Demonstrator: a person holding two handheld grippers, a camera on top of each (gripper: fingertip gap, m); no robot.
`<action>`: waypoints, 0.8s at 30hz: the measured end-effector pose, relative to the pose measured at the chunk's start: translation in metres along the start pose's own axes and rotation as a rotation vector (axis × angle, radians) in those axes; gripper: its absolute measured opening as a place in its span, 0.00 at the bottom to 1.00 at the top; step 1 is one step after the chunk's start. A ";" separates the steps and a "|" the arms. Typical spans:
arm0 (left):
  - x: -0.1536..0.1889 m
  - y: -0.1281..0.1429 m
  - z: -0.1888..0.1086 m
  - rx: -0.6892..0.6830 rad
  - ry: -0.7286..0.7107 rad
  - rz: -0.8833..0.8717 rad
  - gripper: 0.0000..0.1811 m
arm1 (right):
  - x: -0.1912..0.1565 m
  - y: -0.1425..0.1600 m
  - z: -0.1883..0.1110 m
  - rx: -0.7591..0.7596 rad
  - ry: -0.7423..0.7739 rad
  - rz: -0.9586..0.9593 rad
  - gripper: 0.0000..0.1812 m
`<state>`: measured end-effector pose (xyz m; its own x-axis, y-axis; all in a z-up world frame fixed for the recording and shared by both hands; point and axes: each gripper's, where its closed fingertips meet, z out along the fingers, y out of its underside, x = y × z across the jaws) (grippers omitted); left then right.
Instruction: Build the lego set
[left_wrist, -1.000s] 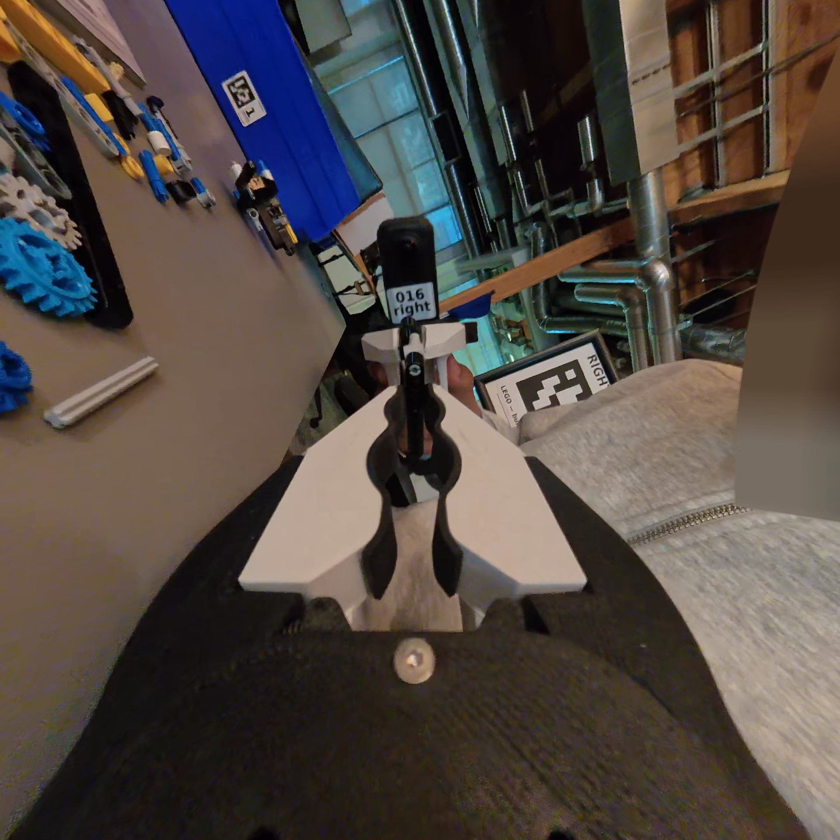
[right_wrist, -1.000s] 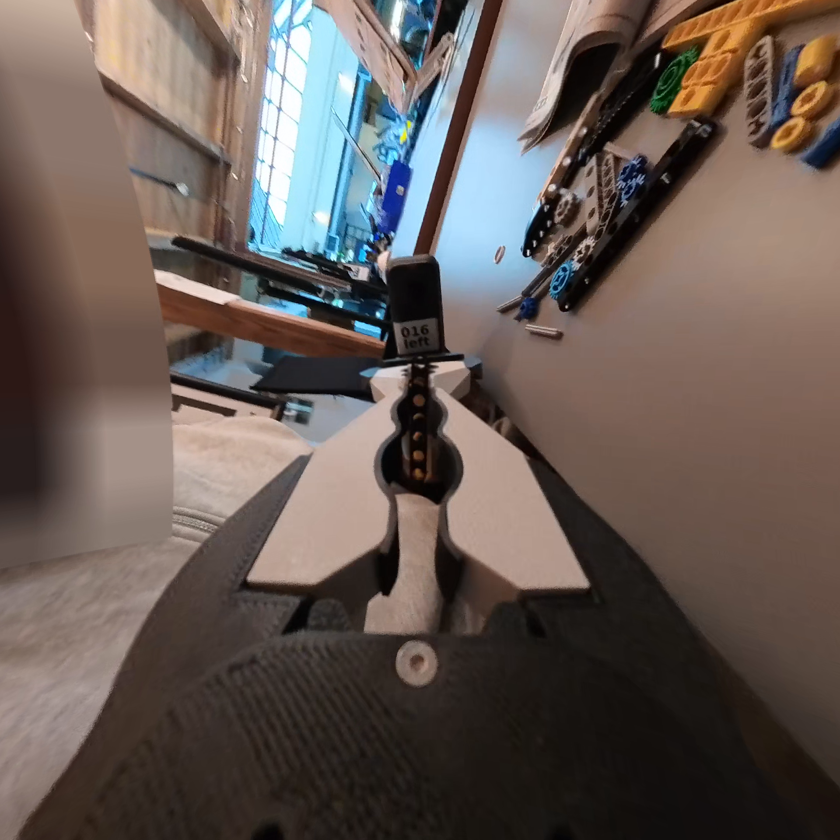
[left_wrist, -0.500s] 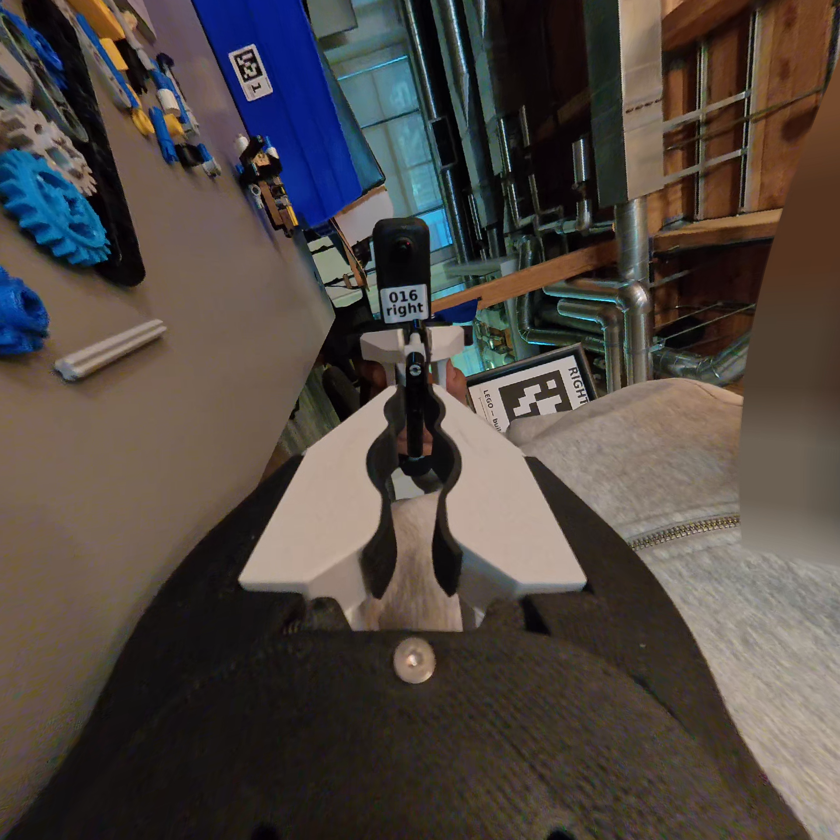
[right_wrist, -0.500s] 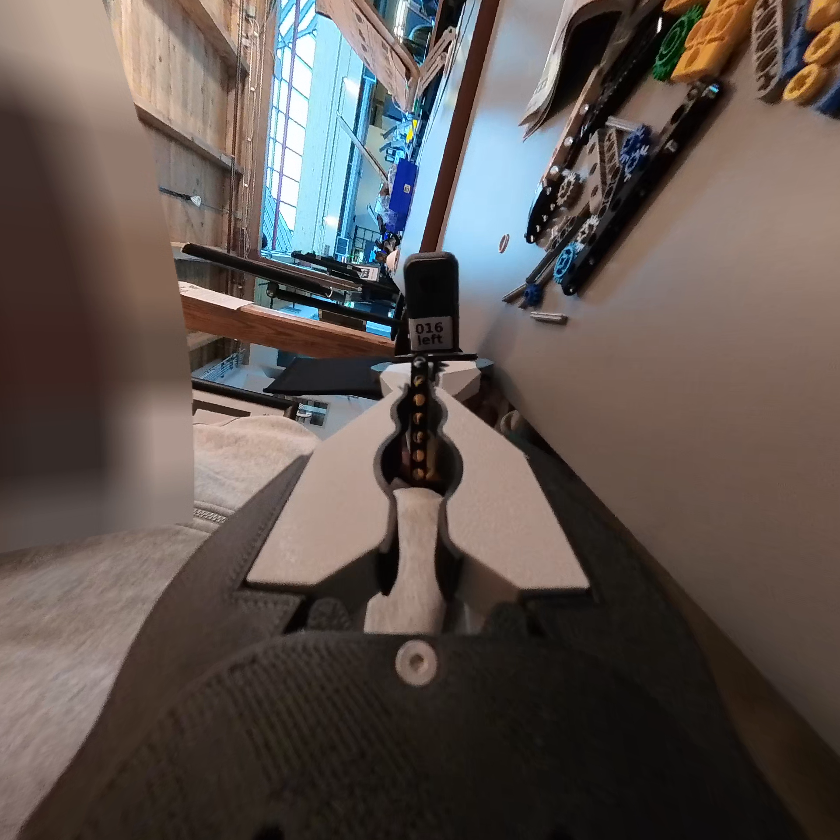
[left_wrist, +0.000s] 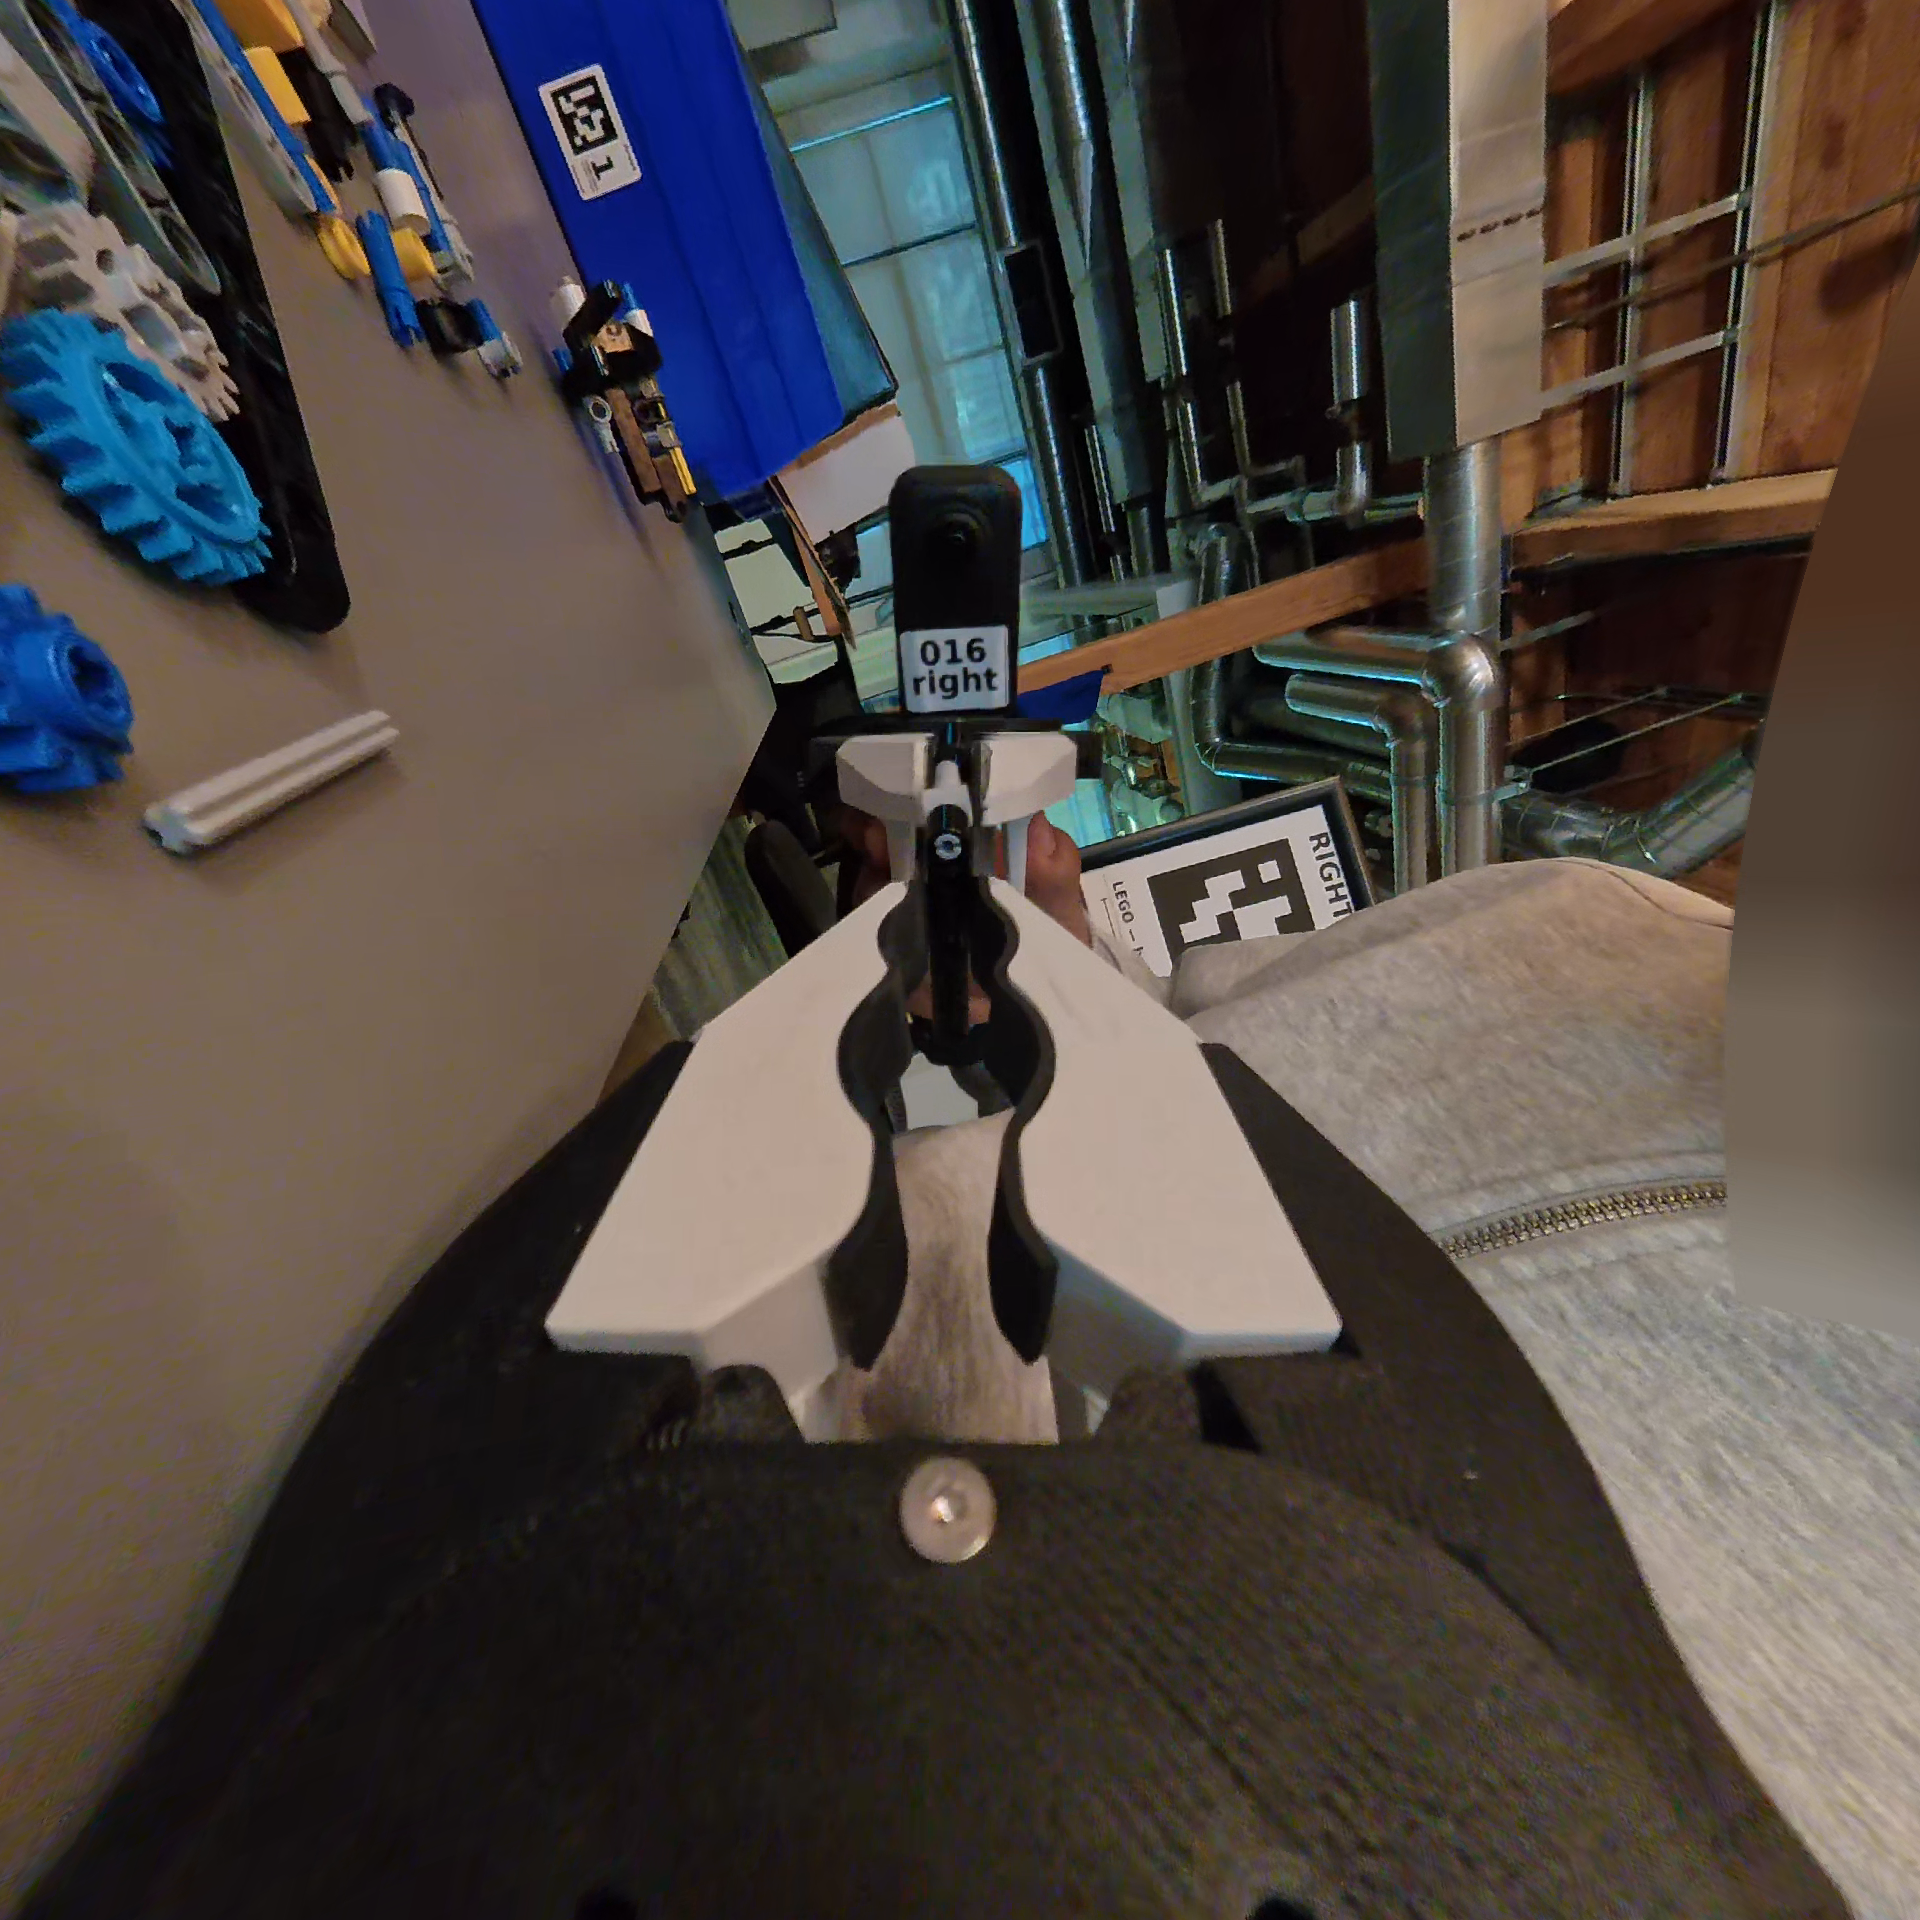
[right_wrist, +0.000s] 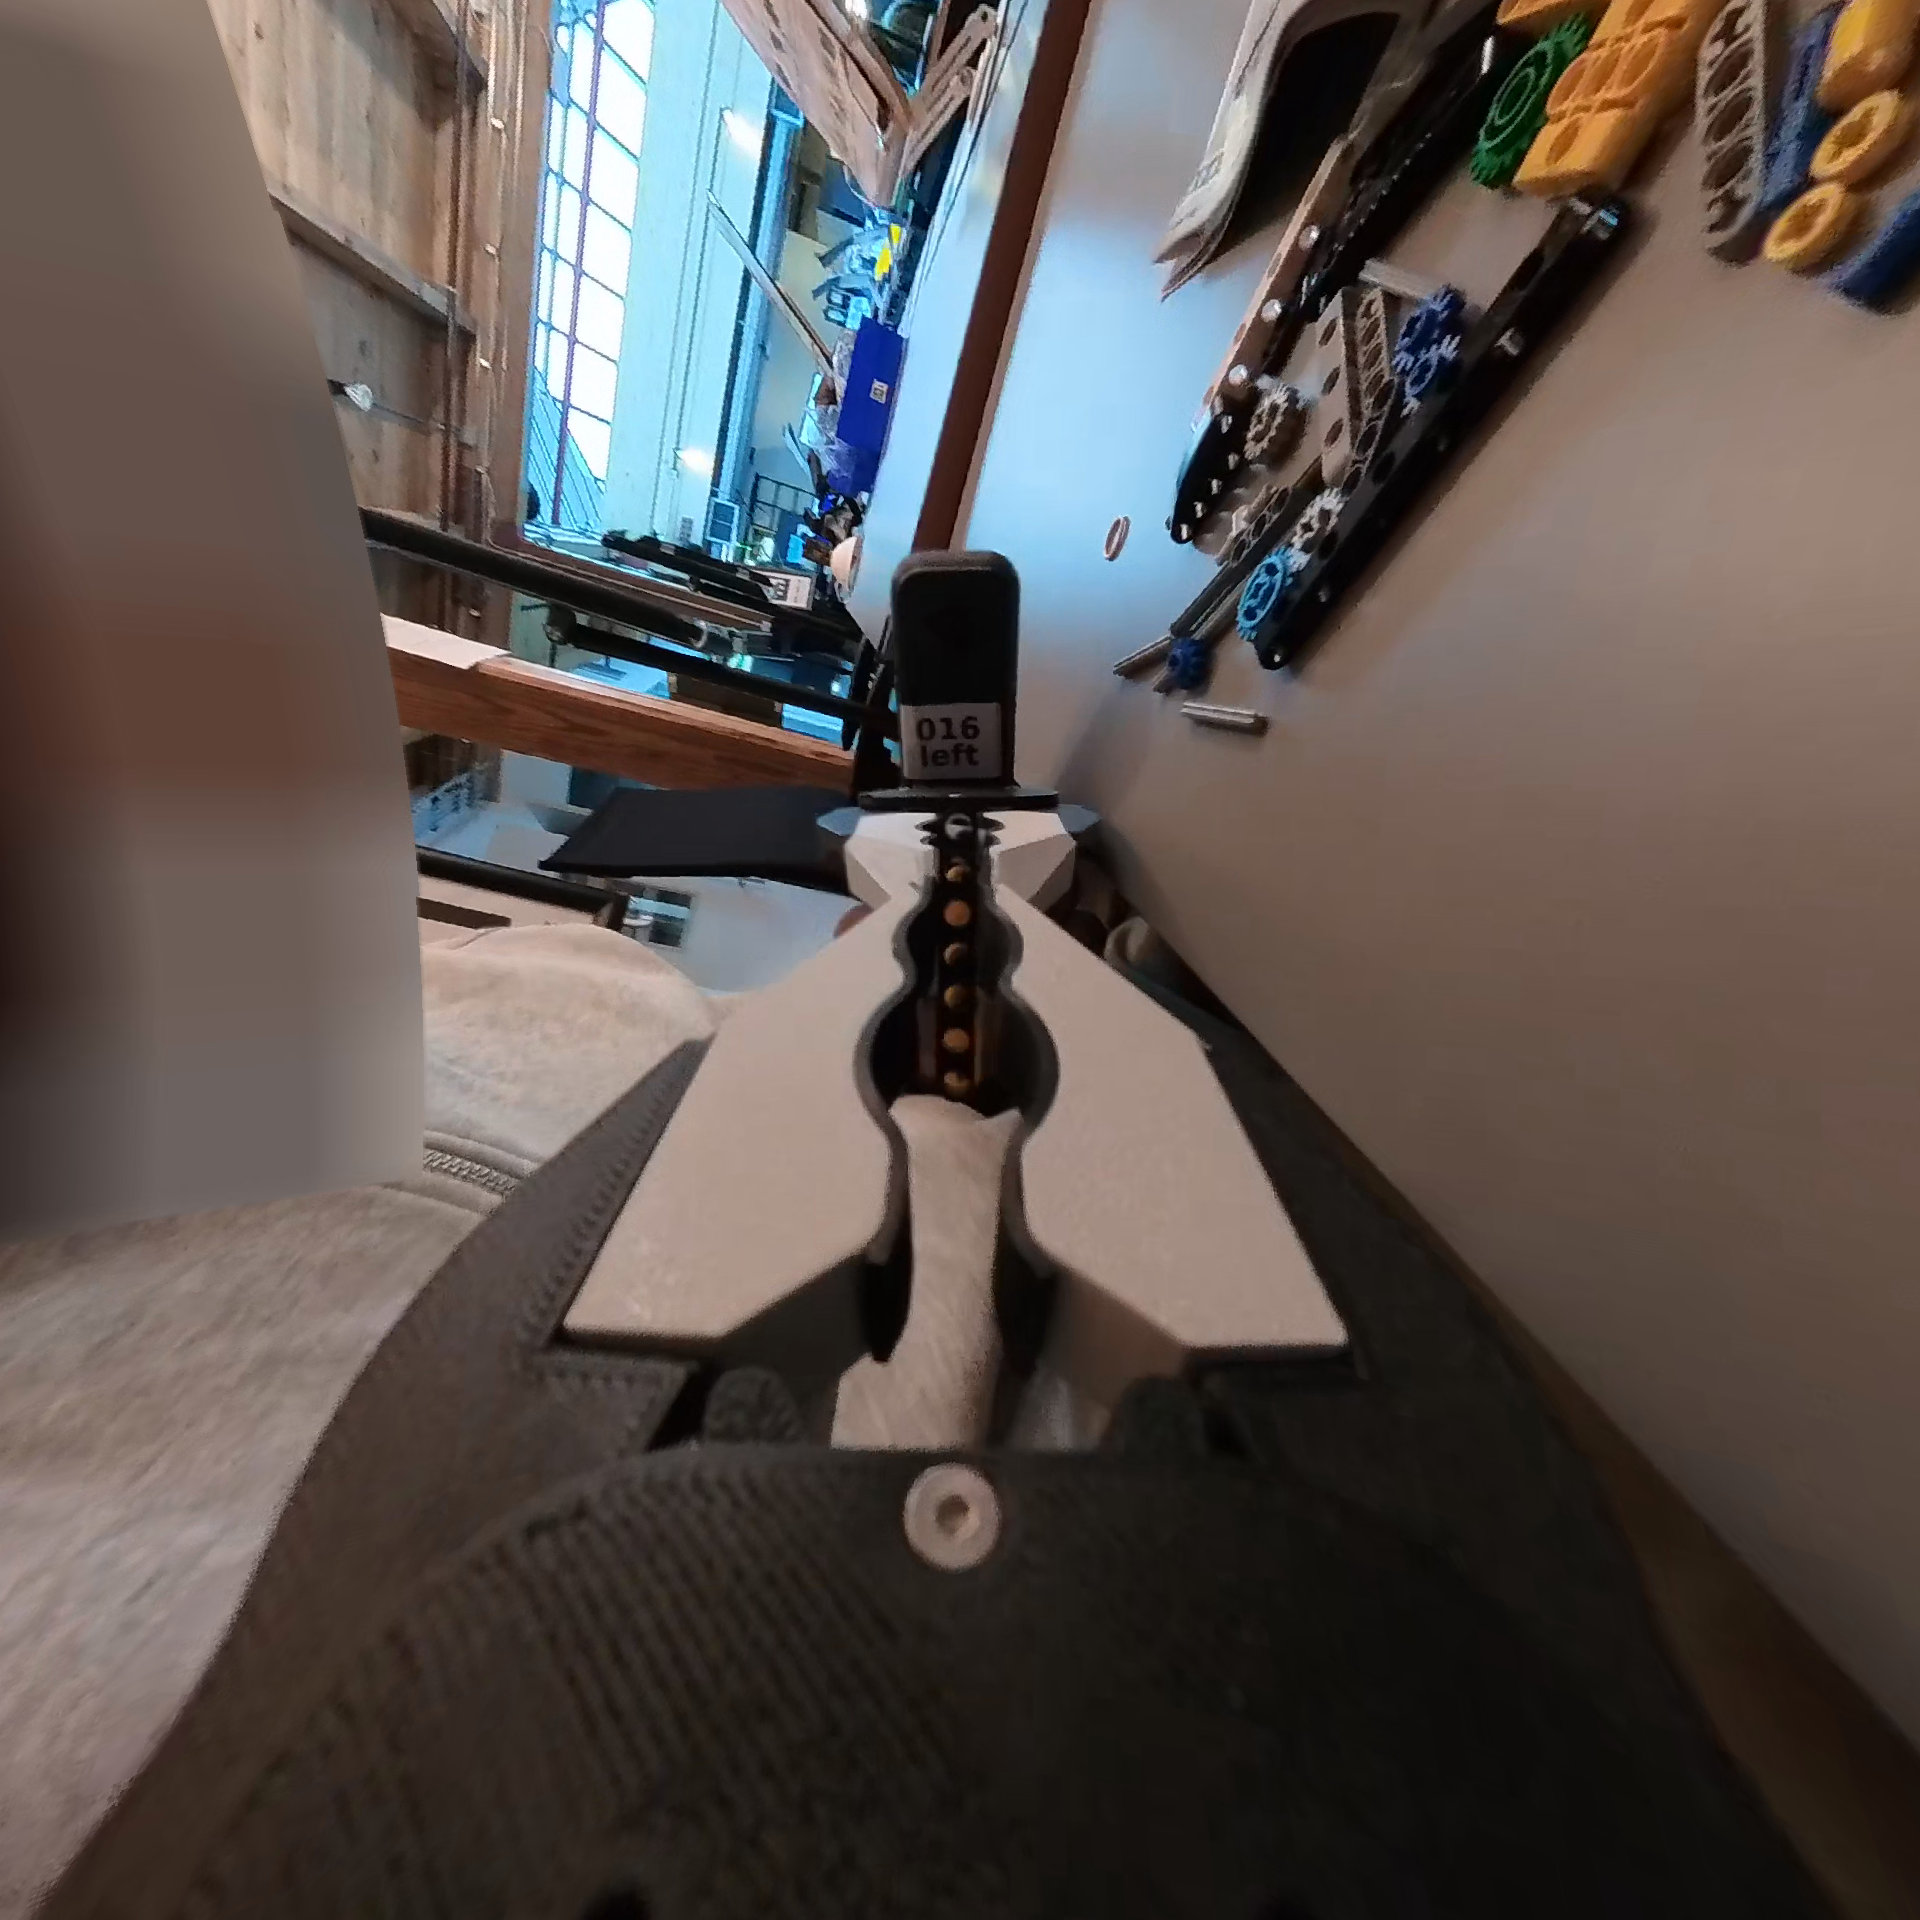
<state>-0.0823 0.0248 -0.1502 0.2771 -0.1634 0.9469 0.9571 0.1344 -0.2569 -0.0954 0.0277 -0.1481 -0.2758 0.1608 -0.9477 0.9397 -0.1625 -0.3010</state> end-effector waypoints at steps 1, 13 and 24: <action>0.000 0.000 0.000 0.000 0.001 0.000 0.03 | 0.000 0.000 0.000 -0.008 0.008 -0.008 0.03; -0.001 0.007 0.000 -0.079 -0.062 0.107 0.03 | 0.002 0.009 -0.002 -0.105 0.037 0.007 0.03; 0.000 0.016 0.003 -0.136 -0.067 0.120 0.03 | 0.002 0.019 -0.008 -0.162 0.037 -0.005 0.03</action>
<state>-0.0670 0.0298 -0.1543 0.3875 -0.0884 0.9176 0.9216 0.0146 -0.3878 -0.0767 0.0330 -0.1545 -0.2753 0.1977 -0.9408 0.9596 -0.0034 -0.2815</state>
